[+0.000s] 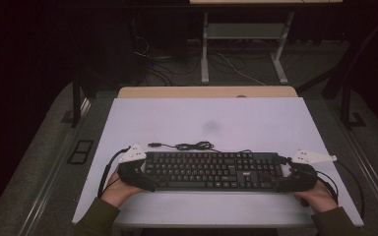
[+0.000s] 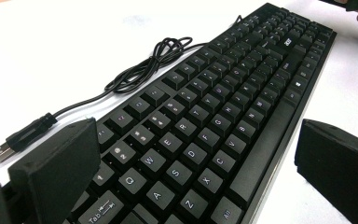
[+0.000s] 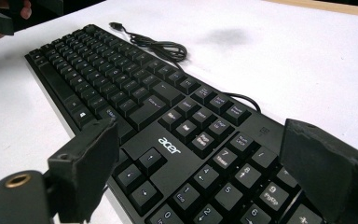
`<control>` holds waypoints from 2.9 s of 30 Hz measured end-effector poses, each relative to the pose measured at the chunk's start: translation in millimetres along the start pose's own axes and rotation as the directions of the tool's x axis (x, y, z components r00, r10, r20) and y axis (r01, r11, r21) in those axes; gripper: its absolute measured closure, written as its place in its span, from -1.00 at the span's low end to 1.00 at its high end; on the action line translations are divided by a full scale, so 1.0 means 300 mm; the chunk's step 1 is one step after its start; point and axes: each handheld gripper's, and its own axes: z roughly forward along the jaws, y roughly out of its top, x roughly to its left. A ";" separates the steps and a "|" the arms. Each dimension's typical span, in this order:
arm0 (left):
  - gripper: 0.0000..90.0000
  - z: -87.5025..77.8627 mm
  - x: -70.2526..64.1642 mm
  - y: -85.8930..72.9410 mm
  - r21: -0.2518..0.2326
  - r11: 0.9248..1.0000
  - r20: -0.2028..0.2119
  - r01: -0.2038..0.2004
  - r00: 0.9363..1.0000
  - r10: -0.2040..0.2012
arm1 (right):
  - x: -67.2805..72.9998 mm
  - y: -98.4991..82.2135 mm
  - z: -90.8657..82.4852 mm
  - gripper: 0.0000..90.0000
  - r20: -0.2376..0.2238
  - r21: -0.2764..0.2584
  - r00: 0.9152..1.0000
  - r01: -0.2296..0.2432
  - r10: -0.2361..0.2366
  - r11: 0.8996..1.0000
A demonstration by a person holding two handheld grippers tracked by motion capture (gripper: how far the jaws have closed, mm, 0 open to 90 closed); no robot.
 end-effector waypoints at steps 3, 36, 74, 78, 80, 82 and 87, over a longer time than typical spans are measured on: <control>-1.00 0.002 0.000 0.000 0.001 1.000 0.001 0.000 1.000 0.000 | 0.001 0.002 0.001 -0.74 -0.001 -0.001 1.000 -0.002 0.002 1.000; -1.00 0.013 -0.010 0.003 0.000 1.000 0.008 -0.007 1.000 0.007 | 0.029 0.059 0.044 -0.74 -0.036 0.006 0.999 0.009 -0.009 1.000; -1.00 0.026 -0.016 0.008 0.002 1.000 0.016 -0.012 1.000 0.012 | 0.088 0.153 0.170 -0.68 -0.109 0.064 0.993 0.052 -0.045 0.997; -1.00 0.029 -0.016 0.008 0.002 1.000 0.018 -0.016 1.000 0.016 | 0.098 0.165 0.184 -0.64 -0.115 0.069 0.992 0.052 -0.043 0.996; -1.00 0.031 -0.017 0.008 0.002 1.000 0.020 -0.015 1.000 0.015 | 0.105 0.170 0.196 -0.49 -0.130 0.072 0.991 0.053 -0.043 0.996; -1.00 0.033 -0.018 0.008 0.003 1.000 0.020 -0.014 1.000 0.014 | 0.106 0.171 0.200 -0.47 -0.134 0.070 0.990 0.054 -0.044 0.996; -1.00 0.035 -0.021 0.008 0.005 1.000 0.022 -0.018 1.000 0.017 | 0.113 0.169 0.215 -0.27 -0.153 0.076 0.988 0.047 -0.035 0.996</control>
